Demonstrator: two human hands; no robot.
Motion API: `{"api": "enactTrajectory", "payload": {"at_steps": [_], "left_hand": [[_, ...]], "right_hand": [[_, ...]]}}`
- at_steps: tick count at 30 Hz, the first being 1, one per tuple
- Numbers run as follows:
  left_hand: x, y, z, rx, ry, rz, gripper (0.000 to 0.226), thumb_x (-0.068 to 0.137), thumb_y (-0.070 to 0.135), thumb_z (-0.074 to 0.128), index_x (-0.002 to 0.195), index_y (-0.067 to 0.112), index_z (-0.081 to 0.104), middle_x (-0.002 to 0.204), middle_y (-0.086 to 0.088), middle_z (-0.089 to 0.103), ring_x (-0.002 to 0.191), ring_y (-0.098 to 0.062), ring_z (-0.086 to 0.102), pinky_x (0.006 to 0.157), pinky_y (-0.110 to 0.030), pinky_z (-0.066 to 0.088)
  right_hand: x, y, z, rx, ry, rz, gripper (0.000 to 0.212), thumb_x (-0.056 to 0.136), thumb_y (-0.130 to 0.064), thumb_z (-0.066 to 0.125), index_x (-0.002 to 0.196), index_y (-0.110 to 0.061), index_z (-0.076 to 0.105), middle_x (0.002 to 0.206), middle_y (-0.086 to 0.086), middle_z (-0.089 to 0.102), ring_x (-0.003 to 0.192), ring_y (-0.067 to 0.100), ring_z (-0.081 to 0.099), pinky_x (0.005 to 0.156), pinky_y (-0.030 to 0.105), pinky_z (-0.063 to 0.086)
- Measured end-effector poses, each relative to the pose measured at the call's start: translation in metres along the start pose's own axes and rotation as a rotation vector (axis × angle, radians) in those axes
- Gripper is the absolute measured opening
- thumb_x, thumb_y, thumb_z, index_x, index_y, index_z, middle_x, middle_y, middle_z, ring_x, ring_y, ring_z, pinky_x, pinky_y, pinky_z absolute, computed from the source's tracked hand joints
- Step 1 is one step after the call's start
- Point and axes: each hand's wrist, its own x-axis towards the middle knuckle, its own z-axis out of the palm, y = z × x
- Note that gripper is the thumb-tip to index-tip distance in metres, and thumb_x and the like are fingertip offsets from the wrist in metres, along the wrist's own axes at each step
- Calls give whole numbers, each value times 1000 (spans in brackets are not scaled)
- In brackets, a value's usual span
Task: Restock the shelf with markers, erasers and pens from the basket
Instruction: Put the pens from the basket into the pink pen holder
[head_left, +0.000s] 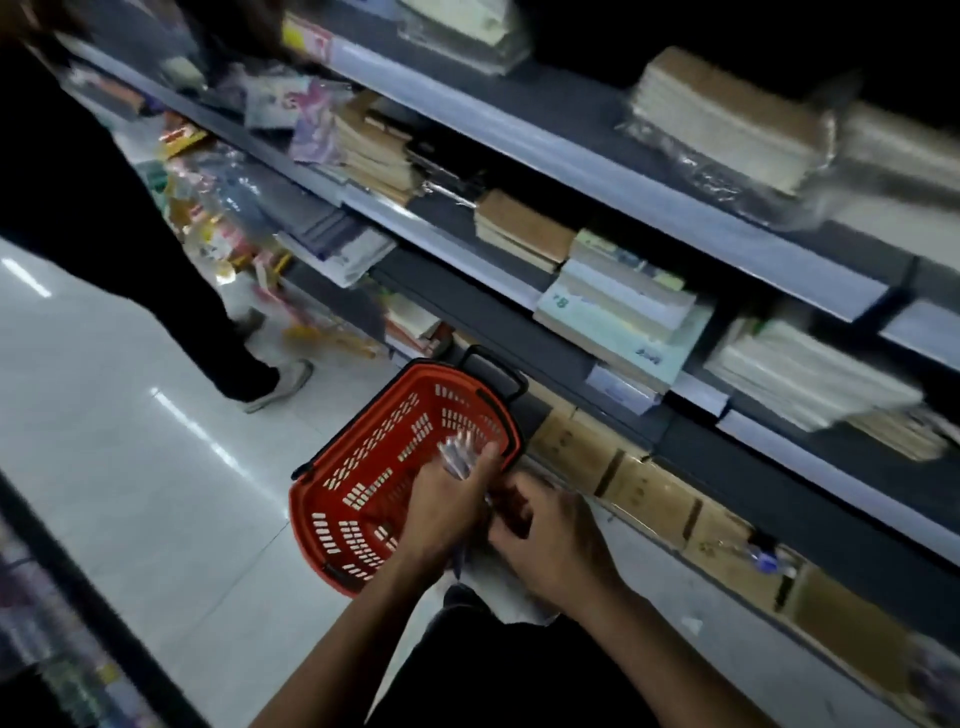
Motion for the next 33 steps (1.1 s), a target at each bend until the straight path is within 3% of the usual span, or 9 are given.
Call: {"api": "enactTrajectory", "payload": {"at_steps": [3, 5, 8, 13, 15, 18, 23, 28, 33], "left_hand": [[-8, 14, 39, 138, -150, 124, 61, 91, 65, 54, 75, 8, 69, 68, -10, 72, 62, -22, 70, 63, -43, 57], [-15, 24, 70, 174, -184, 191, 44, 87, 59, 60, 79, 18, 69, 69, -1, 73, 56, -5, 66, 57, -35, 54], [-30, 34, 121, 267, -244, 253, 36, 89, 47, 69, 66, 20, 67, 60, 15, 69, 53, 9, 60, 50, -17, 45], [-82, 46, 208, 107, -394, 210, 45, 102, 34, 67, 69, 3, 64, 49, 0, 58, 43, -5, 55, 41, -18, 40], [-104, 46, 239, 71, -425, 186, 43, 104, 28, 63, 66, 8, 64, 44, 1, 55, 35, -5, 51, 36, -16, 36], [-133, 45, 281, 71, -492, 185, 37, 102, 27, 66, 66, 26, 71, 52, -2, 62, 42, -9, 56, 41, -20, 40], [-182, 53, 329, 76, -617, 207, 22, 74, 53, 73, 69, 31, 74, 56, -2, 63, 49, -15, 59, 48, -28, 46], [-200, 61, 350, 167, -789, 299, 27, 92, 32, 74, 66, 22, 73, 49, -7, 61, 40, -15, 56, 42, -16, 40], [-196, 81, 362, 204, -885, 371, 19, 99, 10, 70, 80, 10, 73, 69, -5, 72, 54, -16, 59, 51, -25, 47]], "right_hand": [[-28, 21, -24, -134, 137, 91, 25, 88, -46, 64, 107, -30, 61, 94, -11, 65, 83, 10, 59, 62, 19, 42], [-50, 39, -39, -184, 210, 127, 21, 87, -47, 61, 99, -29, 59, 96, -6, 66, 87, 17, 62, 67, 31, 46], [-93, 72, -68, -156, 327, 202, 14, 86, -47, 57, 88, -33, 53, 83, -10, 59, 76, 11, 54, 63, 30, 41], [-180, 126, -125, 154, 528, 324, 15, 80, -45, 51, 92, -39, 58, 78, -16, 64, 71, 5, 61, 63, 20, 47], [-215, 145, -144, 255, 570, 360, 12, 82, -43, 56, 91, -36, 61, 79, -18, 66, 68, 3, 63, 61, 14, 45], [-260, 171, -168, 333, 641, 382, 10, 90, -23, 67, 88, -33, 64, 76, -17, 67, 65, 1, 61, 60, 10, 43], [-305, 203, -196, 442, 655, 429, 26, 92, -15, 68, 113, -30, 65, 83, -8, 74, 77, 8, 70, 80, 34, 58], [-318, 214, -214, 573, 705, 381, 32, 89, -17, 69, 102, -45, 60, 84, -4, 76, 76, 16, 73, 83, 49, 60], [-306, 214, -228, 630, 787, 385, 15, 86, -21, 74, 91, -27, 62, 79, 1, 75, 71, 18, 74, 78, 53, 61]]}}
